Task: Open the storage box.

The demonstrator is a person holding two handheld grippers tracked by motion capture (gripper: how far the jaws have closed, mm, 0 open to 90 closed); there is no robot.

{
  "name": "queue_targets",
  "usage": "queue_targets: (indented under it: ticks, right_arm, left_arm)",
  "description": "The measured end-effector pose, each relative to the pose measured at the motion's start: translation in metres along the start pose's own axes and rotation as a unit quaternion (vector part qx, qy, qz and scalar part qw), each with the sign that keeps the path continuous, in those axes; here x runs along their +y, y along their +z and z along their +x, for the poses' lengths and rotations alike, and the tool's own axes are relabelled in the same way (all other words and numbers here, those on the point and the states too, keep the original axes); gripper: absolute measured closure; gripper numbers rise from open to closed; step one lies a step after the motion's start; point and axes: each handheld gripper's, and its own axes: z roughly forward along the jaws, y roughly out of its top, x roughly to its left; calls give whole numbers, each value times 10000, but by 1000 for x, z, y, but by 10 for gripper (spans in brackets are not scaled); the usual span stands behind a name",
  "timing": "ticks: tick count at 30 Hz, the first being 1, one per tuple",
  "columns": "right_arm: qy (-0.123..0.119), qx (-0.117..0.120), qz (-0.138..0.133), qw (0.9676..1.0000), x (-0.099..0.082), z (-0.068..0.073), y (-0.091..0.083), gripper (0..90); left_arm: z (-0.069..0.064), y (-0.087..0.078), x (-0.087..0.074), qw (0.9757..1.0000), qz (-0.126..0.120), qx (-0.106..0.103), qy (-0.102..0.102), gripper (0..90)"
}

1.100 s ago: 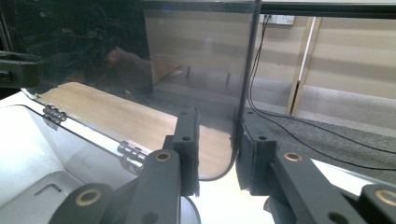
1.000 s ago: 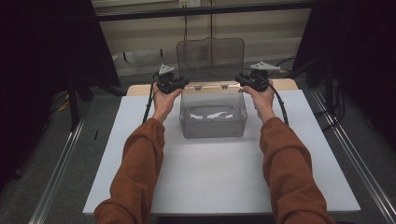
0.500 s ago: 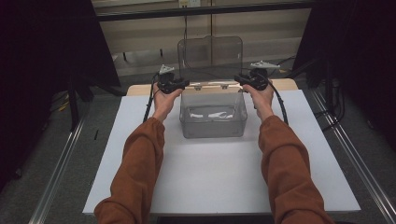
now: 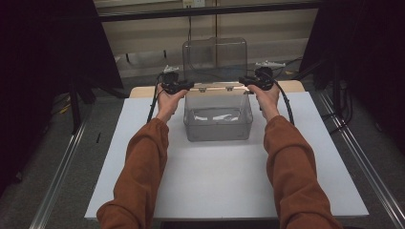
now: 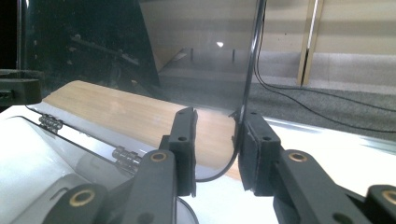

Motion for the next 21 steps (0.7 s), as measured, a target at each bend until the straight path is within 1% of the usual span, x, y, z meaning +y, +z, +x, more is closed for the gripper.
queue_targets:
  ticks: [4,10,12,14,17,20,21]
  right_arm:
    - [91,-9,87,9999,2,0,1,681]
    - [117,8,149,9998,2,-1,3,663]
    - [149,27,152,9998,2,-2,4,660]
    - [197,28,184,9996,2,-3,5,654]
    - [179,-18,217,9996,2,-1,6,641]
    - [276,-16,229,9994,2,-2,8,630]
    - [310,-24,248,9992,2,-2,8,624]
  left_arm:
    - [1,0,1,9999,94,-10,-96,601]
    - [1,2,0,9996,70,-23,-257,590]
    - [1,3,1,9996,122,29,-249,585]
    - [0,4,1,9996,108,66,-253,576]
    - [2,4,0,9995,138,3,-298,572]
    - [3,5,0,9992,168,19,-359,567]
    - [3,5,-1,9990,165,-4,-413,566]
